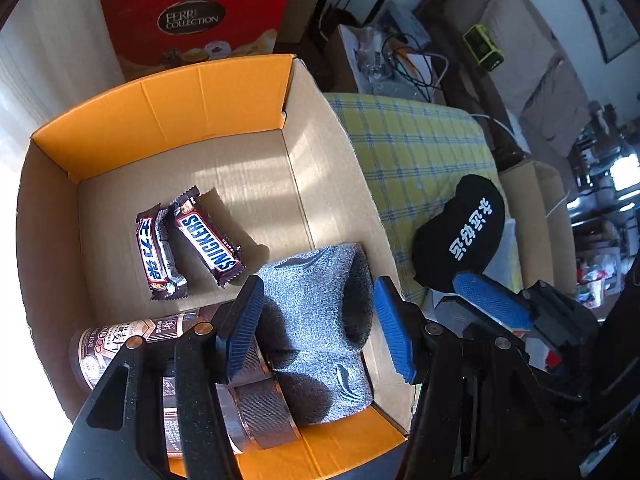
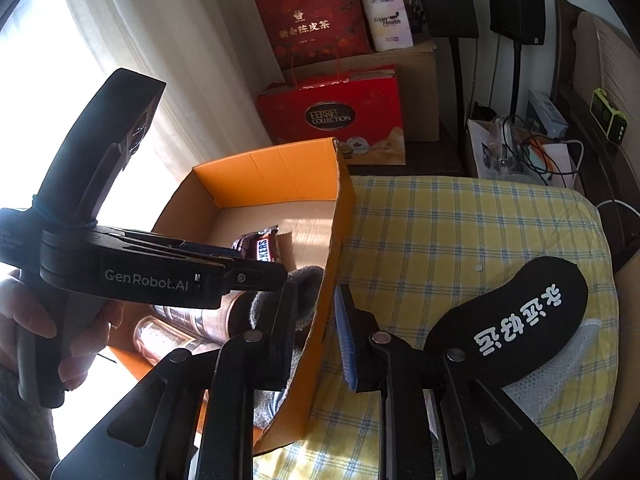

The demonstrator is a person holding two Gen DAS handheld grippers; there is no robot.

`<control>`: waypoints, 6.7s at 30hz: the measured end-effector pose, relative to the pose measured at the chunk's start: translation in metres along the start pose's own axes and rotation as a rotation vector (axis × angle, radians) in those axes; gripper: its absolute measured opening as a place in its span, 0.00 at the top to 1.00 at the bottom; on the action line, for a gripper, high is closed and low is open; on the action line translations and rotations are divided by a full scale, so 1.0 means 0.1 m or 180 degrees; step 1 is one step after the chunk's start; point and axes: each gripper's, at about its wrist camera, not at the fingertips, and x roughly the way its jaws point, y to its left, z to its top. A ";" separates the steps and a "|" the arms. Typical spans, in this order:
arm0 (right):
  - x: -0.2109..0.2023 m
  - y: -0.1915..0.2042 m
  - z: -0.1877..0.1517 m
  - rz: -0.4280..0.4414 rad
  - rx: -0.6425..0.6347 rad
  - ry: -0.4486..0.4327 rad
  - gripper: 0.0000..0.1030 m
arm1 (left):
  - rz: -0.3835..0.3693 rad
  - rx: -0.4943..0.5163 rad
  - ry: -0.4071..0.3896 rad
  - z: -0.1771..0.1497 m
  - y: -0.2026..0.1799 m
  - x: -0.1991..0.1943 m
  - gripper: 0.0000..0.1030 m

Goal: Organize objects

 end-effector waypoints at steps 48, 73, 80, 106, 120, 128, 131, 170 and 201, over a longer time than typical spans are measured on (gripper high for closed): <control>-0.27 -0.36 -0.31 0.0124 0.0278 -0.0020 0.65 | 0.0950 0.1370 -0.0522 -0.33 -0.26 0.10 0.85; -0.33 -0.48 -0.41 0.0109 0.0340 0.0009 0.59 | 0.0226 0.0288 -0.0394 -0.08 0.08 0.07 0.50; -0.32 -0.47 -0.41 0.0096 0.0301 0.0028 0.59 | 0.0443 0.0582 -0.0548 -0.12 -0.08 0.08 0.91; -0.38 -0.62 -0.48 0.0060 0.0395 -0.0020 0.56 | 0.0147 0.1078 -0.0407 -0.38 -0.21 0.19 0.44; -0.61 -0.90 -0.50 -0.0228 0.0427 -0.0059 0.25 | -0.0183 0.0336 -0.0903 -0.46 -0.05 -0.34 0.18; -0.73 -1.11 -0.56 -0.0391 0.0491 -0.0049 0.16 | -0.0314 0.0308 -0.0863 -0.55 -0.37 -0.34 0.04; -0.80 -1.23 -0.54 -0.0474 0.0520 -0.0068 0.16 | -0.0277 0.0317 -0.0882 -0.58 -0.54 -0.36 0.03; -0.53 -2.00 -0.90 0.0164 0.1431 -0.0138 0.91 | -0.0506 0.0254 -0.0623 -0.47 -1.61 0.45 0.03; 0.06 -2.43 -0.26 -0.0018 0.1281 -0.0084 0.70 | -0.0413 -0.0991 -0.0806 -0.30 -1.03 1.16 0.27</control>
